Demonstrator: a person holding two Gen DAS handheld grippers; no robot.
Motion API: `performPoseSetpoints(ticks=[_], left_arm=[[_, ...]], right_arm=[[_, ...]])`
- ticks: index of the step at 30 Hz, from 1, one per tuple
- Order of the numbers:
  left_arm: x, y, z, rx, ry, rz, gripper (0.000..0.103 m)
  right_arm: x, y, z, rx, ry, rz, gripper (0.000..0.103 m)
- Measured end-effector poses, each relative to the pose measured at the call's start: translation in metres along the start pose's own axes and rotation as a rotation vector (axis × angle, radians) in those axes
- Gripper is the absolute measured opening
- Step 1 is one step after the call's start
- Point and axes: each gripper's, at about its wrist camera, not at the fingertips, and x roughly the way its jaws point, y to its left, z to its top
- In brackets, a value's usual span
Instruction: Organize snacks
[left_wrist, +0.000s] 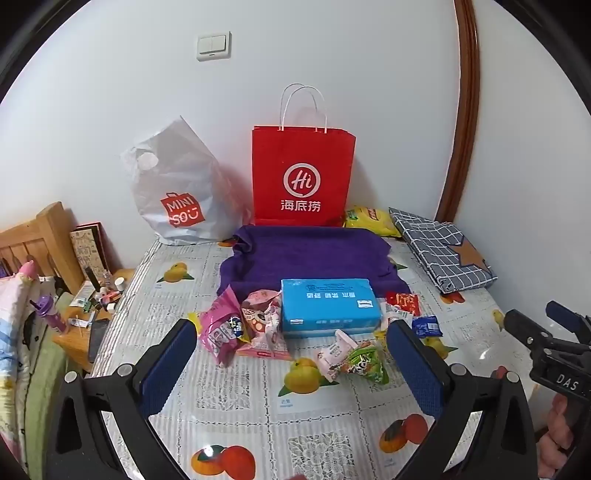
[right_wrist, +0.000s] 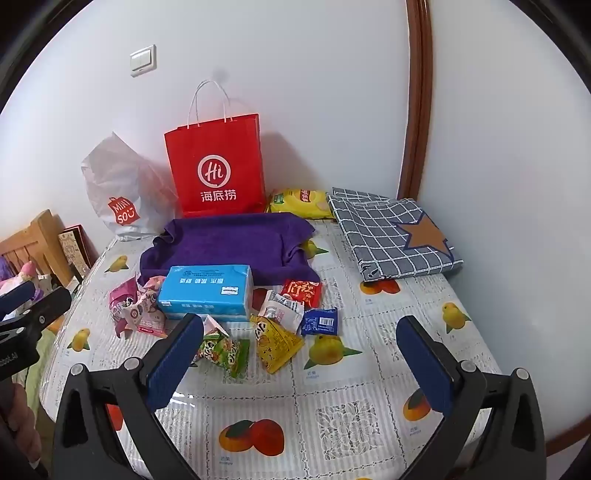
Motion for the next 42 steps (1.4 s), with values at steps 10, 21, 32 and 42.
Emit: performPoseSetpoints(ticks=[10, 21, 32, 42], left_arm=[[-0.012, 0.008, 0.002, -0.023, -0.017, -0.042, 0.103], [-0.014, 0.004, 0.001, -0.019, -0.022, -0.044, 0.103], [-0.015, 0.001, 0.007, -0.018, -0.018, -0.050, 0.103], [-0.016, -0.001, 0.005, -0.015, -0.020, -0.051, 0.103]], right_arm=[[-0.015, -0.008, 0.008, 0.008, -0.029, 0.002, 0.102], [-0.021, -0.002, 0.005, 0.003, -0.037, 0.010, 0.103], [-0.026, -0.002, 0.006, 0.006, -0.038, 0.009, 0.103], [-0.026, -0.001, 0.005, 0.009, -0.040, 0.017, 0.103]])
